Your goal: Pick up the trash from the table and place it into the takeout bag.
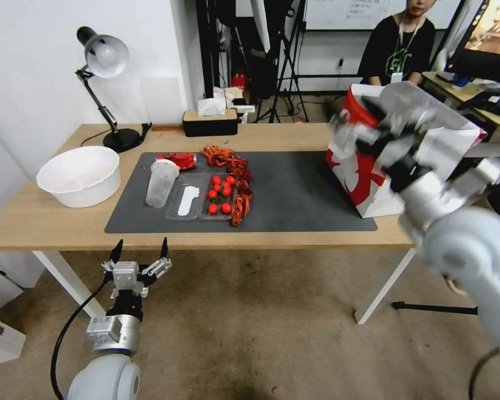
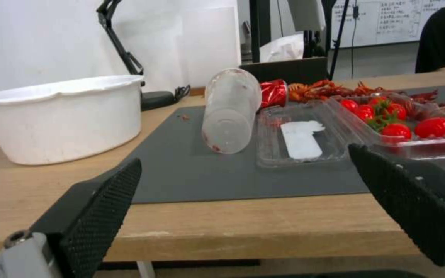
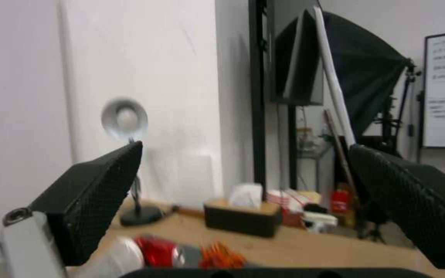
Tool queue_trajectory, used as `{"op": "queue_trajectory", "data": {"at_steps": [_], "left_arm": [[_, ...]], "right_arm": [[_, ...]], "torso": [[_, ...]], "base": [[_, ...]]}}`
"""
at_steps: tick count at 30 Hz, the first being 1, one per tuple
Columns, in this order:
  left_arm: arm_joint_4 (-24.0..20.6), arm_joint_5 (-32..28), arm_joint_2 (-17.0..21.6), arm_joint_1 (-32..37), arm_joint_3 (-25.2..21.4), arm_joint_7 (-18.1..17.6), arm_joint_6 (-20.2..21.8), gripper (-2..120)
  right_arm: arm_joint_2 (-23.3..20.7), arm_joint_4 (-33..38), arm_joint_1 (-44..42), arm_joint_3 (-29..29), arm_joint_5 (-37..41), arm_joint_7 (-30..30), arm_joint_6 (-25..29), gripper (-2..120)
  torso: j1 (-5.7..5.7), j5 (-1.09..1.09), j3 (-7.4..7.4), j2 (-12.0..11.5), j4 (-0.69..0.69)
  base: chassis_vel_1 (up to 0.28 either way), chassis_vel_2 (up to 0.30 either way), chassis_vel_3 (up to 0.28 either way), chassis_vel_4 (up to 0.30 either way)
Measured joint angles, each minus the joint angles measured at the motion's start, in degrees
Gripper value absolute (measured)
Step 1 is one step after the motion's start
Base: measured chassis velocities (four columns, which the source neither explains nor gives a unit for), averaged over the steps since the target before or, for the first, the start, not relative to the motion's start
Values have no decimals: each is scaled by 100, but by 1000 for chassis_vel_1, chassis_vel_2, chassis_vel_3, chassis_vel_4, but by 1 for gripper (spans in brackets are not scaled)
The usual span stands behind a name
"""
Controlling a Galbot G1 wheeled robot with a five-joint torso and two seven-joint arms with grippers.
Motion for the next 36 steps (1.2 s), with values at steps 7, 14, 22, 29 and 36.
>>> {"op": "queue_trajectory", "data": {"at_steps": [7,14,22,29,36], "left_arm": [[91,-29,26,-30,-6,-2,-8,100],[143,-44,52,-51,-6,-3,-22,100],[190,-46,73,-70,-1,-3,-41,100],[194,-46,87,-70,-5,-3,-49,100],[195,-47,92,-61,-7,-5,-59,100]], "right_arm": [[692,44,-1597,51,-2029,568,541,100],[1285,-255,-2425,12,-2765,833,1112,100],[1939,-745,-3130,-212,-3315,1064,1752,100],[2043,-932,-3187,-264,-3391,1095,1886,100],[2101,-1055,-3154,-311,-3413,1110,1943,100]], "torso": [[0,0,0,0,2],[0,0,-1,0,2],[0,-1,0,0,1],[0,-1,0,0,1],[1,-1,0,0,2]], "base": [[0,0,0,0],[0,0,0,0],[0,0,0,0],[0,0,0,0],[0,0,0,0]]}}
